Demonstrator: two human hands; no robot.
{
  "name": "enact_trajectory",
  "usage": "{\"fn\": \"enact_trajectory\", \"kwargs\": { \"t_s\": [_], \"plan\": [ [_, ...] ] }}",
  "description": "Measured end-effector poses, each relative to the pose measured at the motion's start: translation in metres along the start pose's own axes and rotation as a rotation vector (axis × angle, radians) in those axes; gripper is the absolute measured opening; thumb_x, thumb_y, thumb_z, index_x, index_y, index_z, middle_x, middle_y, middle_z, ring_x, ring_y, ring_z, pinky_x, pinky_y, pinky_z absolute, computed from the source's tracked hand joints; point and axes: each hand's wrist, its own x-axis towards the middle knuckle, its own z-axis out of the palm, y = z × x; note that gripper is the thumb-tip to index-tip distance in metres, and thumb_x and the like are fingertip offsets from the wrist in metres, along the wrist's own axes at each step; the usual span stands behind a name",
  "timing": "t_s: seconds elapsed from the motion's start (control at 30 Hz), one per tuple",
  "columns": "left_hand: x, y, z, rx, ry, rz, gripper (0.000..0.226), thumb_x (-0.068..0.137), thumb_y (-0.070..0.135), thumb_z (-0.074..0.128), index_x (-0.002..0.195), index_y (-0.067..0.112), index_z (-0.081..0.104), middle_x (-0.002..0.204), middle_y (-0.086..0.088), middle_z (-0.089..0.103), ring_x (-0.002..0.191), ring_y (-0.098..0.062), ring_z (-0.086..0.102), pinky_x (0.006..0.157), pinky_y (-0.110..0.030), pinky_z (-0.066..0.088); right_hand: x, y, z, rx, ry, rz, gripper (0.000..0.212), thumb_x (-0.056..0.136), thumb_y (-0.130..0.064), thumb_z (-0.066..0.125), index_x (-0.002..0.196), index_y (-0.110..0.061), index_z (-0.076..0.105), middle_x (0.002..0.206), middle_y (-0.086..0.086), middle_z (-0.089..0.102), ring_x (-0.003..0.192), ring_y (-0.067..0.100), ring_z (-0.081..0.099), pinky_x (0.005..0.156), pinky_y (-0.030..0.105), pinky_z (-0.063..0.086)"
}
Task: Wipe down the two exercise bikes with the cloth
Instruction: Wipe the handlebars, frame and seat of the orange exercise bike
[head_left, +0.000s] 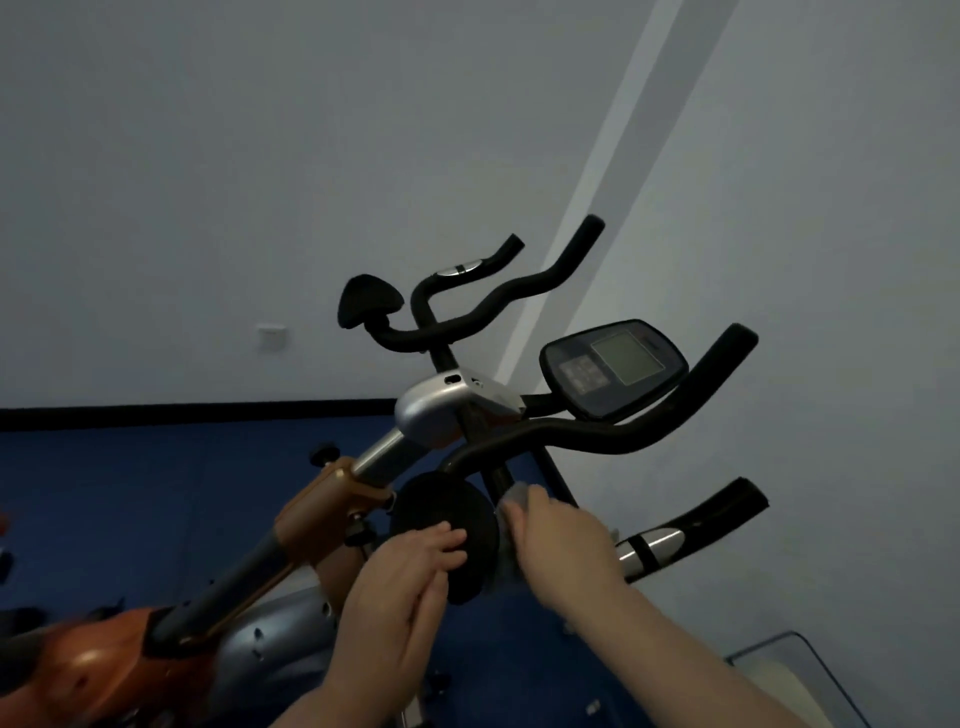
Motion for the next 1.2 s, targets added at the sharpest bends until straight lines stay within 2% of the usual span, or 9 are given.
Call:
{"fn": "enact_trajectory", "kwargs": {
  "t_s": [0.07, 0.2, 0.37, 0.53, 0.67, 0.8, 0.97, 1.1, 1.2],
  "plan": [
    [-0.002, -0.001, 0.005, -0.007, 0.045, 0.007, 0.031, 0.094, 0.023, 0.041, 0.101, 0.020, 0.071, 0.120, 0.017, 0.065, 0.122, 0.004, 0.052, 0.106, -0.017, 0.035, 0.015, 0.000, 0.004, 0.069, -0.136, 0.022, 0.043, 0.105, -0.043, 0.020, 0.124, -0.016, 0.048, 0.110, 0.005, 0.063, 0.096, 0.023, 0.060, 0.068, 0.029, 0.032],
    [-0.004, -0.009, 0.012, -0.002, 0.134, 0.082, 0.029, 0.093, 0.019, 0.043, 0.096, 0.017, 0.072, 0.116, 0.012, 0.068, 0.118, 0.000, 0.057, 0.103, -0.021, 0.039, -0.006, 0.011, 0.006, -0.008, -0.134, 0.008, 0.046, 0.103, -0.049, 0.021, 0.134, -0.021, 0.040, 0.106, 0.000, 0.065, 0.090, 0.019, 0.061, 0.065, 0.030, 0.032],
    [0.008, -0.021, 0.020, -0.016, 0.214, 0.180, 0.025, 0.086, 0.013, 0.045, 0.088, 0.018, 0.070, 0.108, 0.008, 0.069, 0.109, -0.003, 0.059, 0.092, -0.024, 0.041, 0.039, -0.004, 0.004, 0.188, -0.277, 0.138, 0.045, 0.104, -0.047, 0.021, 0.119, -0.015, 0.050, 0.112, 0.008, 0.064, 0.099, 0.025, 0.059, 0.074, 0.033, 0.039],
    [0.008, -0.027, 0.019, -0.045, 0.150, 0.197, 0.020, 0.086, 0.017, 0.045, 0.094, 0.026, 0.061, 0.112, 0.014, 0.063, 0.111, 0.000, 0.055, 0.094, -0.021, 0.037, 0.018, -0.001, 0.003, 0.223, -0.238, 0.117, 0.046, 0.103, -0.048, 0.023, 0.136, -0.020, 0.039, 0.112, 0.005, 0.064, 0.097, 0.022, 0.061, 0.074, 0.034, 0.042],
    [0.011, -0.028, 0.016, -0.031, 0.117, 0.191, 0.020, 0.086, 0.019, 0.046, 0.091, 0.023, 0.066, 0.108, 0.011, 0.067, 0.108, -0.003, 0.057, 0.095, -0.019, 0.035, 0.037, 0.001, -0.001, 0.170, -0.350, 0.152, 0.049, 0.103, -0.051, 0.022, 0.125, -0.015, 0.047, 0.112, 0.010, 0.065, 0.097, 0.024, 0.060, 0.074, 0.035, 0.041],
    [0.019, -0.018, 0.002, -0.038, -0.017, 0.141, 0.017, 0.084, 0.022, 0.052, 0.086, 0.023, 0.069, 0.104, 0.015, 0.065, 0.104, 0.000, 0.056, 0.090, -0.022, 0.037, 0.038, -0.008, -0.001, 0.339, -0.342, 0.201, 0.048, 0.103, -0.052, 0.023, 0.129, -0.019, 0.047, 0.107, 0.004, 0.062, 0.095, 0.020, 0.058, 0.078, 0.034, 0.044],
    [0.053, 0.004, -0.001, 0.015, -0.109, 0.001, 0.017, 0.080, 0.024, 0.059, 0.093, 0.034, 0.060, 0.103, 0.022, 0.053, 0.104, 0.001, 0.048, 0.090, -0.016, 0.030, 0.008, 0.004, -0.004, 0.144, -0.351, 0.172, 0.044, 0.101, -0.054, 0.026, 0.128, -0.023, 0.042, 0.104, -0.001, 0.061, 0.089, 0.017, 0.058, 0.070, 0.033, 0.042],
    [0.066, 0.026, 0.021, 0.138, -0.188, -0.056, 0.030, 0.080, 0.010, 0.057, 0.098, 0.033, 0.055, 0.103, 0.019, 0.046, 0.102, -0.001, 0.040, 0.089, -0.017, 0.025, 0.035, -0.013, -0.007, 0.227, -0.438, 0.253, 0.037, 0.098, -0.032, 0.042, 0.132, -0.018, 0.040, 0.131, 0.005, 0.050, 0.109, 0.025, 0.057, 0.094, 0.048, 0.046],
    [0.064, 0.028, 0.023, 0.078, -0.100, -0.130, 0.041, 0.079, -0.005, 0.056, 0.092, 0.034, 0.053, 0.096, 0.020, 0.046, 0.093, 0.000, 0.043, 0.083, -0.017, 0.030, 0.032, -0.009, -0.005, 0.311, -0.404, 0.212, 0.040, 0.100, -0.037, 0.039, 0.135, -0.016, 0.037, 0.123, 0.008, 0.057, 0.102, 0.024, 0.058, 0.089, 0.042, 0.047]
  ]
}}
